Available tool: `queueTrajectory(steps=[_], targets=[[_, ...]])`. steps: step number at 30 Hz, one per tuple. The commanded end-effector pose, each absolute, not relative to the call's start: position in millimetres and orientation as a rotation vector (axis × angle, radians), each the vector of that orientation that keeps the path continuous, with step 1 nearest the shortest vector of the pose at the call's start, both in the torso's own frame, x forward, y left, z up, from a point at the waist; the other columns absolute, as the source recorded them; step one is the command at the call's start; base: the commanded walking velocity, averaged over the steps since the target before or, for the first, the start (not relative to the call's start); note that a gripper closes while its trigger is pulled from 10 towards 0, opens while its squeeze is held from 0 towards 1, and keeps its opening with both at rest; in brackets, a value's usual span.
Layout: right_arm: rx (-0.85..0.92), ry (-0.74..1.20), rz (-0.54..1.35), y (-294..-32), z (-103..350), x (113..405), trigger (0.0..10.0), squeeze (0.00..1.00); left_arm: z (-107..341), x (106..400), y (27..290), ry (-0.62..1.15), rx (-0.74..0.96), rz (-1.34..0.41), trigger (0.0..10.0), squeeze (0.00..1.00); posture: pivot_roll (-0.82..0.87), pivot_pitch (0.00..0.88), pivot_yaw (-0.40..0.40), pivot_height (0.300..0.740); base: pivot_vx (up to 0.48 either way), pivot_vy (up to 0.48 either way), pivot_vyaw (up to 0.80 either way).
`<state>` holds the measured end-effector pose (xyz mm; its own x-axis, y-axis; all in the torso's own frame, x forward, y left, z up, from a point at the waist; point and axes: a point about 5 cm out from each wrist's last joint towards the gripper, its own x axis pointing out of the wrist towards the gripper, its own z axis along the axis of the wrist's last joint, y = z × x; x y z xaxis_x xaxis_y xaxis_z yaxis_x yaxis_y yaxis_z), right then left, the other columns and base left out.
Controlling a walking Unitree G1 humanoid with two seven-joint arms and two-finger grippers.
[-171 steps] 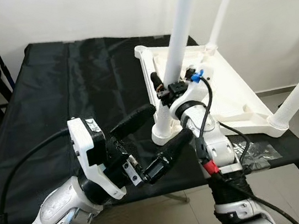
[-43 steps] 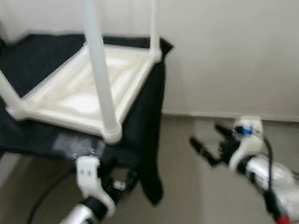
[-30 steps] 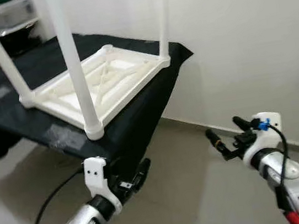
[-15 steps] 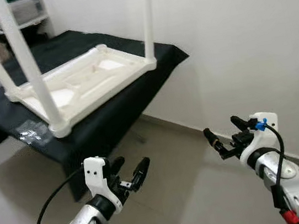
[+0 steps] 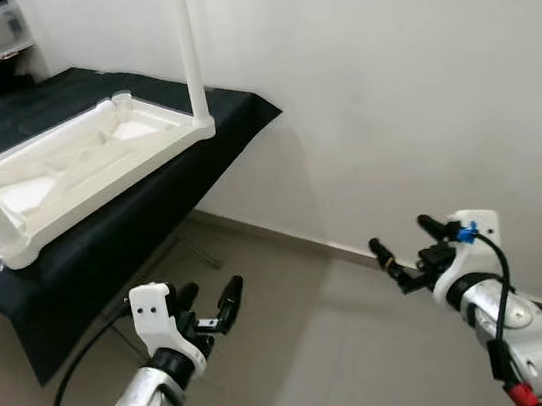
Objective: Building children table
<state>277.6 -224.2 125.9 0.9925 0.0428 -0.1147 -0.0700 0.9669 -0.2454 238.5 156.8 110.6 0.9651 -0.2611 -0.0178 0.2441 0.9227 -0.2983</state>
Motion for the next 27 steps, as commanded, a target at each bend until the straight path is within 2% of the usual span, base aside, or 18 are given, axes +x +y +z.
queueTrajectory(steps=[1,3,5,14,16,22,27], targets=[[-0.266,0.075,-0.026,-236,132,280,10.0,0.00,107,240,167,0.064,-0.262,-0.188,10.0,0.00,-0.13,0.009,-0.090,0.740,0.000,0.000,0.00],[-0.256,0.032,-0.352,-286,149,275,10.0,0.00,105,242,184,0.057,-0.225,-0.070,10.0,0.00,-0.12,0.000,-0.104,0.740,0.000,0.000,0.00],[-0.254,0.014,-0.507,-317,162,268,10.0,0.00,103,242,197,0.050,-0.207,0.015,10.0,0.00,-0.12,0.000,-0.109,0.740,0.000,0.000,0.00],[-0.237,0.024,-0.568,-351,169,259,10.0,0.00,101,242,204,0.032,-0.232,0.112,10.0,0.00,-0.13,0.000,-0.129,0.740,0.000,0.000,0.00],[-0.246,0.042,-0.499,-359,167,263,10.0,0.00,98,242,199,0.040,-0.226,0.107,10.0,0.00,-0.14,0.000,-0.126,0.740,0.000,0.000,0.00],[-0.309,0.048,-0.459,-380,176,260,10.0,0.00,96,242,201,0.038,-0.200,0.131,10.0,0.00,-0.14,0.000,-0.134,0.740,0.000,0.000,0.00],[-0.289,0.046,-0.396,-382,177,258,10.0,0.00,95,241,203,0.037,-0.191,0.143,10.0,0.00,-0.14,0.000,-0.131,0.740,0.000,0.000,0.00]])
